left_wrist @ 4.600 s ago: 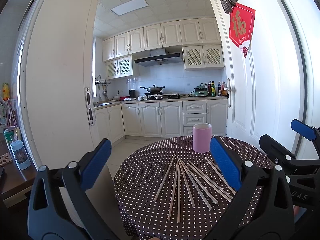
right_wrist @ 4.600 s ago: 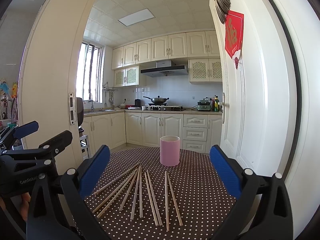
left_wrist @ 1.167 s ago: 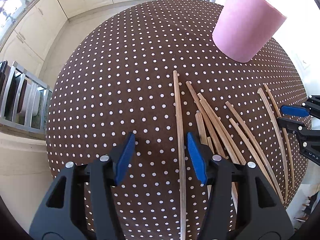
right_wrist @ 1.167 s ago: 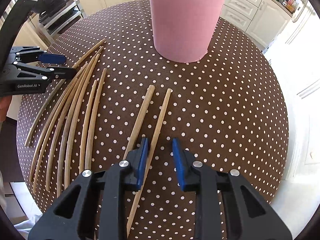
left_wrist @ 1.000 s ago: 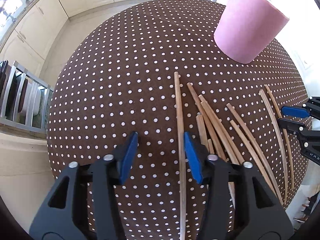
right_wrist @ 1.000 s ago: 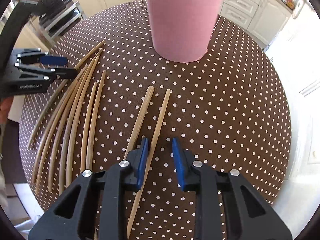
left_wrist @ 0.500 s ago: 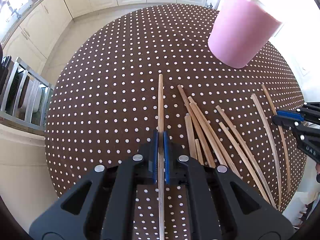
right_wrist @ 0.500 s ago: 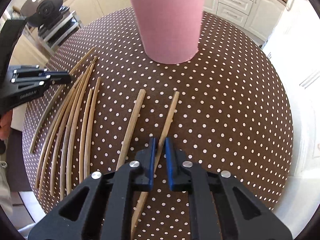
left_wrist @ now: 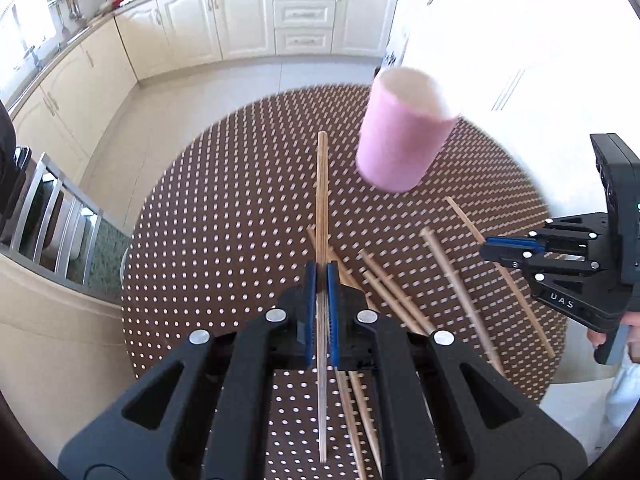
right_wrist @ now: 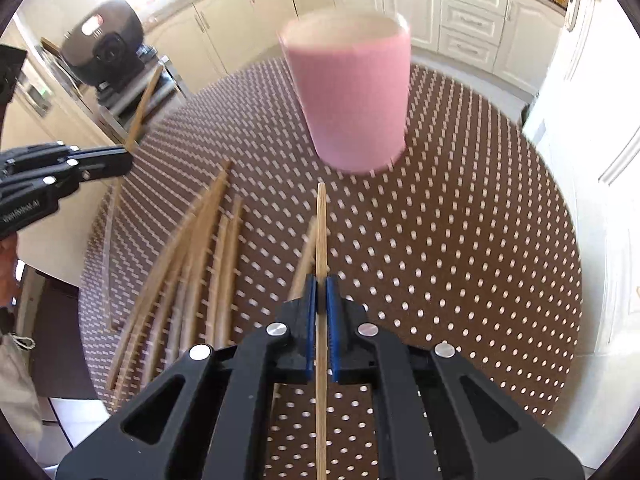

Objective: Organize utensils
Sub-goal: 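Close the left gripper on one chopstick while the right gripper closes on another, then lift the left chopstick over the pink cup while the right tool carries its chopstick there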

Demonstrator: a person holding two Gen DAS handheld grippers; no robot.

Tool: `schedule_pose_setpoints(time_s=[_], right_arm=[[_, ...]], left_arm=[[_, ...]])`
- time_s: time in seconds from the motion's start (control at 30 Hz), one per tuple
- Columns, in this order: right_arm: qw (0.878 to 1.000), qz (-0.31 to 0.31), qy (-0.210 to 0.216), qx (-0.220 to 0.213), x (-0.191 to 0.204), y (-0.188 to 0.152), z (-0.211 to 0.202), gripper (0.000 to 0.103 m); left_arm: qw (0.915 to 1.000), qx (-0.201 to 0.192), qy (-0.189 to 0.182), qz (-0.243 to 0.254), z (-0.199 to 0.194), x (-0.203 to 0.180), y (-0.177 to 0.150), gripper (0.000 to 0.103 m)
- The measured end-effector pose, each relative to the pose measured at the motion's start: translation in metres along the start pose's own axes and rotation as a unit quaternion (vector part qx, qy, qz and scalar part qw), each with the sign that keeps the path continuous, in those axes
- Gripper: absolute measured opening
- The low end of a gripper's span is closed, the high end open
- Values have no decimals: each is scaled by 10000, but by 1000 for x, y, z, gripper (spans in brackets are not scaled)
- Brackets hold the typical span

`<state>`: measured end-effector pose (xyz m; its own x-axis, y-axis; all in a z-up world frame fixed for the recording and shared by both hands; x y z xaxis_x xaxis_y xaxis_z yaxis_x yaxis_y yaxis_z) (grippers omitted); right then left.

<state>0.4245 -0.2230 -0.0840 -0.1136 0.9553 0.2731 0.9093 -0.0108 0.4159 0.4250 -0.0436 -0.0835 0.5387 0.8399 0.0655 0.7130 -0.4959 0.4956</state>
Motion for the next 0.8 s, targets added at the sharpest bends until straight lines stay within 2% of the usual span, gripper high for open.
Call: schedule_pose_setpoints(time_s=[0.27,0.4,0.47,0.6,0.67,0.73,0.8], right_arm=[[9935,10,692,-899,18,26,-72,4],[9881,116,1041,-1126,19,31,-89,4],[9875,77,1026,-1197,19,30,-92,4],[9814,281,1447,-1228,26,36,-96,4],[9824,231,1253,-1368,28,36,-96,4],[9797,182,1415,-1407,32,38,-98,4],[9777,206,1357,-1588,30,41,-104,4]], left_arm=[[9976,-671,-41,134,-52,-20,27,6],[9960,-852,-51,269,-66,-30,36,5],[9954,-903,-108,297,-69,-34,38,5],[9945,-967,-187,359,-74,-43,41,5],[9942,-983,-203,386,-73,-44,43,5],[9938,-1009,-231,409,-74,-47,46,5],[9934,-1050,-240,384,-76,-51,50,5]])
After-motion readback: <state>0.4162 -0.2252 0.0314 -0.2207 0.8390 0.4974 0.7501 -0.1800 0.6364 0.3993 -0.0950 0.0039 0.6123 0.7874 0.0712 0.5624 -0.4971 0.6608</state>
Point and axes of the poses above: each gripper's, at about its wrist camera, not at the fingertips, and z roughly the way its jaws point, x to its left, y to its top, the point moved 5 cm from there along z, roughly the way its jaws point, and after that the axes turned 13 degrees about z, right-handed, at the moved point
